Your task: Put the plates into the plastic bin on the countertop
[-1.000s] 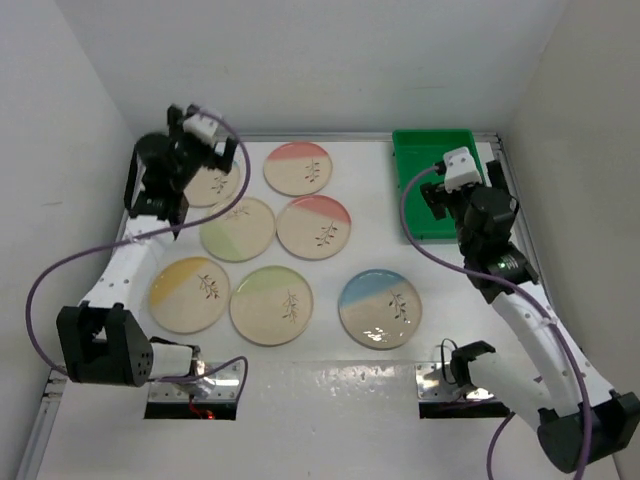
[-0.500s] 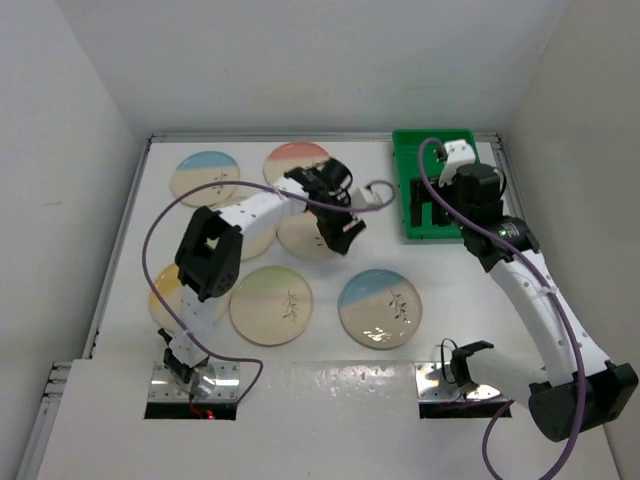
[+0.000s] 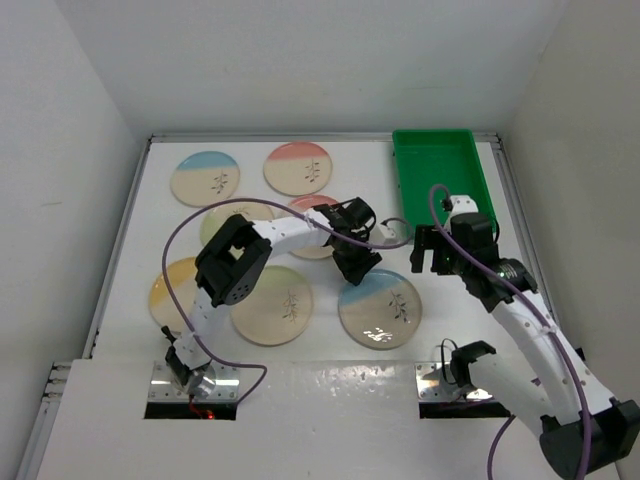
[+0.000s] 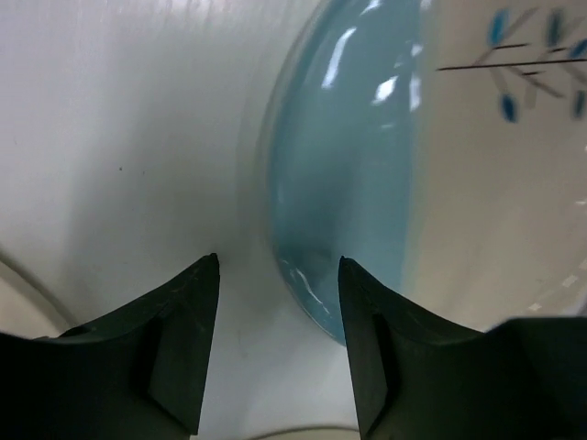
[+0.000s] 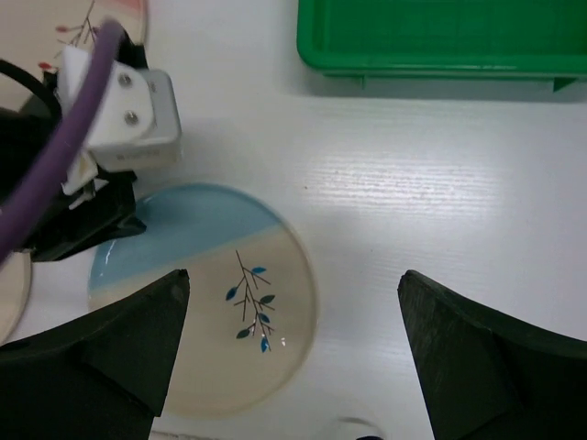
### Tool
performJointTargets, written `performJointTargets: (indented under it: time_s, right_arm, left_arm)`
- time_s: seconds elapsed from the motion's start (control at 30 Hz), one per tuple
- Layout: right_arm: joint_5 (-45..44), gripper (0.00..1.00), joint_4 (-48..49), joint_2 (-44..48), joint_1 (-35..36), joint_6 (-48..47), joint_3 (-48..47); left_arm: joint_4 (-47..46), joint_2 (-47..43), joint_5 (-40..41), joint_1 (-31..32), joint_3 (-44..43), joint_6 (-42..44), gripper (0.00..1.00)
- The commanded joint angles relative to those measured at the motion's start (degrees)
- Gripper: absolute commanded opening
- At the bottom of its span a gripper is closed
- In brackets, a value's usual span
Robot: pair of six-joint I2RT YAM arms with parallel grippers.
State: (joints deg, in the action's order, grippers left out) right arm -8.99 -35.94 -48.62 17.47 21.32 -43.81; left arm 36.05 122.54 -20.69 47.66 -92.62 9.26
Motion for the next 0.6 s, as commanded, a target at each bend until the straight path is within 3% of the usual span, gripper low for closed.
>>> performJointTargets:
  time_s: [0.0,0.2,0.3,0.33,0.37,0.43,0.57]
  right_arm:
    - [-0.9,0.94,0.3,0.7,1.0,2.9,1.4]
    - [1.3,0.94,0.3,-0.3,1.5,2.9,1.9]
    - [4.7,0.97,1.7,-1.6,1.6,2.6,3.3]
    - [5.9,1.00,2.0,-3.5,1.4,2.2,4.3]
    - [8.9,1.00,2.3,-4.4,0.8,1.9,4.4]
    - [14.8,1.00,3.0,-8.0,-0.1,1.6,5.1]
    - [18.1,1.00,6.6,-10.9,-1.9,2.1,8.5]
  left_arm:
    - [-4.6,1.6,5.7,0.2,1.5,-2.7,0.55]
    - [-5.8,1.6,0.0,0.2,3.2,-2.0,0.40]
    - [-5.8,1.6,-2.8,0.2,3.8,-1.4,0.21]
    - [-5.8,1.6,-3.5,0.2,3.8,-1.4,0.04]
    - [-5.8,1.6,-3.5,0.2,4.4,-1.4,0.00]
    - [-5.2,1.0,-4.3,-1.2,4.4,-0.8,0.00]
    - [-2.9,-2.0,-5.1,-4.0,2.5,0.8,0.00]
